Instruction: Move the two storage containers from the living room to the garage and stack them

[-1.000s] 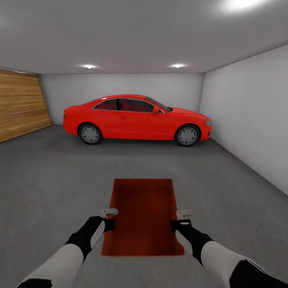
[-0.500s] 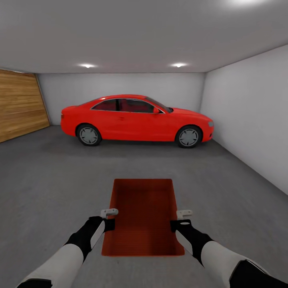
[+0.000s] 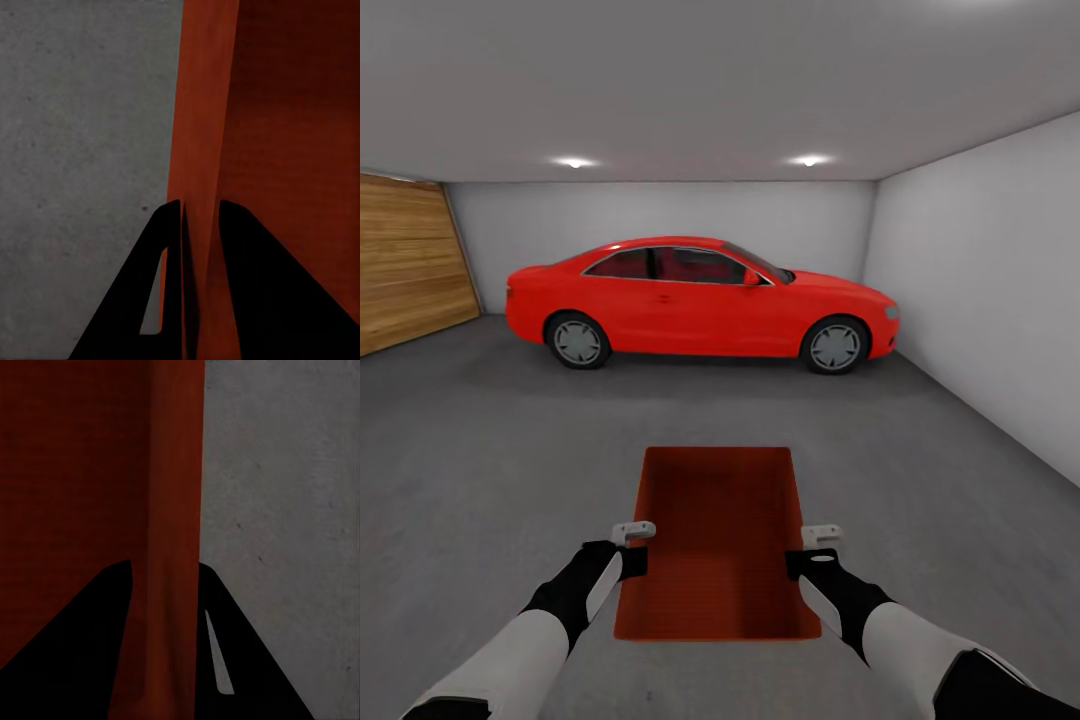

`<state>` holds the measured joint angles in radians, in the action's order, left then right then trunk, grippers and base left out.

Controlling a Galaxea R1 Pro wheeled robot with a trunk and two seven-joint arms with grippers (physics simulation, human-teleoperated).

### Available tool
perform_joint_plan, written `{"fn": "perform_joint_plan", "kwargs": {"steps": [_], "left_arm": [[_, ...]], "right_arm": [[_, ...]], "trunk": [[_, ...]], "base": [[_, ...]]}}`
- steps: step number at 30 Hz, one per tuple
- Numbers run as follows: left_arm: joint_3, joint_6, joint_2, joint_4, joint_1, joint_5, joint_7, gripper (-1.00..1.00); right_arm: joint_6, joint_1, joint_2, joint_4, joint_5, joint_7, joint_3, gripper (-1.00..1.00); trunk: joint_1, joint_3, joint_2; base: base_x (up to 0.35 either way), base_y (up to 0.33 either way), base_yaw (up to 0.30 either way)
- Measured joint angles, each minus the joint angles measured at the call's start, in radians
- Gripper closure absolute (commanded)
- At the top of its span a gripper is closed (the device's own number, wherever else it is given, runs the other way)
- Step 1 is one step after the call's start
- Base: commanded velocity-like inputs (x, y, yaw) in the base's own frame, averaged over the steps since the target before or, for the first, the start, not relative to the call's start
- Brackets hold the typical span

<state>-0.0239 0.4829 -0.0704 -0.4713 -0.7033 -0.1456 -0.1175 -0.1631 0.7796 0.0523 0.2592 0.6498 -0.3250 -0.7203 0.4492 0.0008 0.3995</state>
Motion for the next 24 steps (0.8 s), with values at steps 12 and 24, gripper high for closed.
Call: {"fn": "perform_joint_plan", "kwargs": {"steps": [12,24], "left_arm": [[0.001,0.0,-0.001,0.0,0.0,0.002,0.0,1.0],[0.0,0.0,0.001,0.0,0.0,0.001,0.0,1.0]], "right_arm": [[-0.001,0.0,0.0,0.0,-0.001,0.0,0.001,1.0],[-0.002,0.0,0.002,0.001,-0.001,-0.005,0.001,1.0]], "trunk": [[0.0,0.0,0.0],[0.0,0.0,0.0]], "base": [[0.321,0.0,0.0],[0.321,0.0,-0.175]]}}
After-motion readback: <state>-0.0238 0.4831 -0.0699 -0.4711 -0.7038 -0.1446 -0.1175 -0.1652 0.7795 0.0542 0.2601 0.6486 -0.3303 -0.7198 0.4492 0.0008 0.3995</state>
